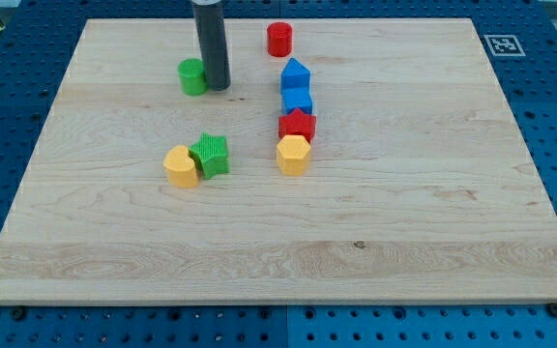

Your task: Push the yellow heart along with the green star right and a bit up

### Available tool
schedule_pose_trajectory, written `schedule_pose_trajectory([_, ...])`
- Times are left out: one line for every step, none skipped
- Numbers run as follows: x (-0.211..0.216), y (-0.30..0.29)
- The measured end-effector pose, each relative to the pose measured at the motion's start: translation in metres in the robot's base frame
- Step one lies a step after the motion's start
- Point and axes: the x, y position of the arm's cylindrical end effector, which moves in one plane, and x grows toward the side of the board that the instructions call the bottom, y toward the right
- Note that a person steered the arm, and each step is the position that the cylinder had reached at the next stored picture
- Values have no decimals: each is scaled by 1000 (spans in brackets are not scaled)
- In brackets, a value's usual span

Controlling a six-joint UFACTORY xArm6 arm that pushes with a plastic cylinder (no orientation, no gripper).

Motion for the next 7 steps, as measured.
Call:
schedule_pose_trajectory([0,-5])
schedule_pose_trajectory([-4,-5])
schedule_pose_trajectory([-4,-5])
schedule_pose_trajectory([-1,5])
schedule_pose_trajectory([13,6])
schedule_pose_trajectory([29,0])
schedule_pose_trajectory([39,-43])
